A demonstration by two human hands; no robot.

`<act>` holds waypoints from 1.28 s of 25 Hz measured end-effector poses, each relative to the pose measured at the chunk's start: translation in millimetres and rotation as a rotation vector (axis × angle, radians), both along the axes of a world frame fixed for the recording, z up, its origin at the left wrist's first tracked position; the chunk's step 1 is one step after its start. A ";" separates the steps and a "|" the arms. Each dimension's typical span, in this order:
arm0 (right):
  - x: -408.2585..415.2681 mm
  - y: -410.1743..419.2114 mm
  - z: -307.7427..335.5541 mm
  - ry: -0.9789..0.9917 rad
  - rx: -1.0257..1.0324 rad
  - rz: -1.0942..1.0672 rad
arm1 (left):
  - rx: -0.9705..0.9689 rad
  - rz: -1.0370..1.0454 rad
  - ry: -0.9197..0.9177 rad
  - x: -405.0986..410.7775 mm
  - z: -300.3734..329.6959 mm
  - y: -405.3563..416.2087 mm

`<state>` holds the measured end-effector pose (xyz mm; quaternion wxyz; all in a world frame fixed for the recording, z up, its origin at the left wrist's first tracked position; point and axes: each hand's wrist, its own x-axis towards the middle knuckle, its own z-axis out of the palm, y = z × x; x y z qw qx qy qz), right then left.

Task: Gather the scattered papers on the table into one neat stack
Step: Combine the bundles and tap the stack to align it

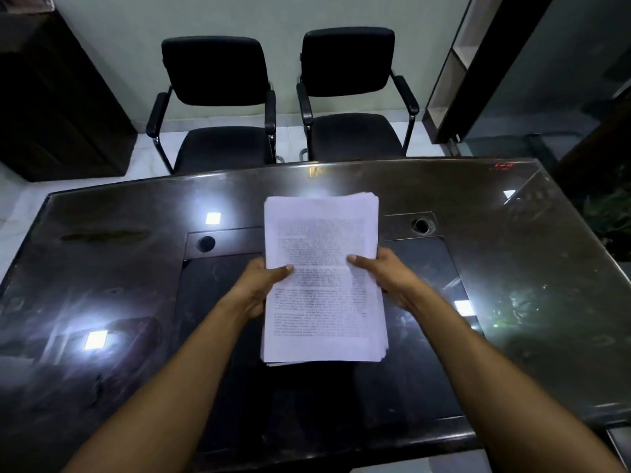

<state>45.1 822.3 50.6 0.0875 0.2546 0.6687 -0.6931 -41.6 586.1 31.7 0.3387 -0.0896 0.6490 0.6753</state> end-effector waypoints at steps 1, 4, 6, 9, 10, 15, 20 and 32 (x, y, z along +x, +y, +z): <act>-1.1 -10.5 -13.5 -0.011 0.157 -0.006 | -0.131 0.012 0.034 5.1 -9.8 7.0; 6.6 -45.1 -36.4 -0.034 0.540 -0.059 | -0.459 -0.010 0.230 24.3 -24.5 24.7; 9.4 -48.6 -30.3 0.059 0.533 -0.202 | -0.478 0.048 0.369 27.1 -17.2 28.9; 11.2 -45.2 -12.0 0.308 0.242 -0.356 | -0.298 0.196 0.508 15.6 3.5 34.5; 12.1 -45.0 -9.6 0.361 0.174 -0.376 | -0.214 0.233 0.515 13.9 7.6 37.0; 27.4 -40.6 -28.3 0.399 0.102 -0.389 | -0.097 0.328 0.435 31.8 -8.4 33.6; 33.4 -36.8 -31.3 0.282 0.176 -0.403 | -0.104 0.297 0.404 42.1 0.5 45.7; 30.2 -42.6 -44.4 0.170 0.315 -0.362 | -0.253 0.219 0.381 37.9 -18.3 42.6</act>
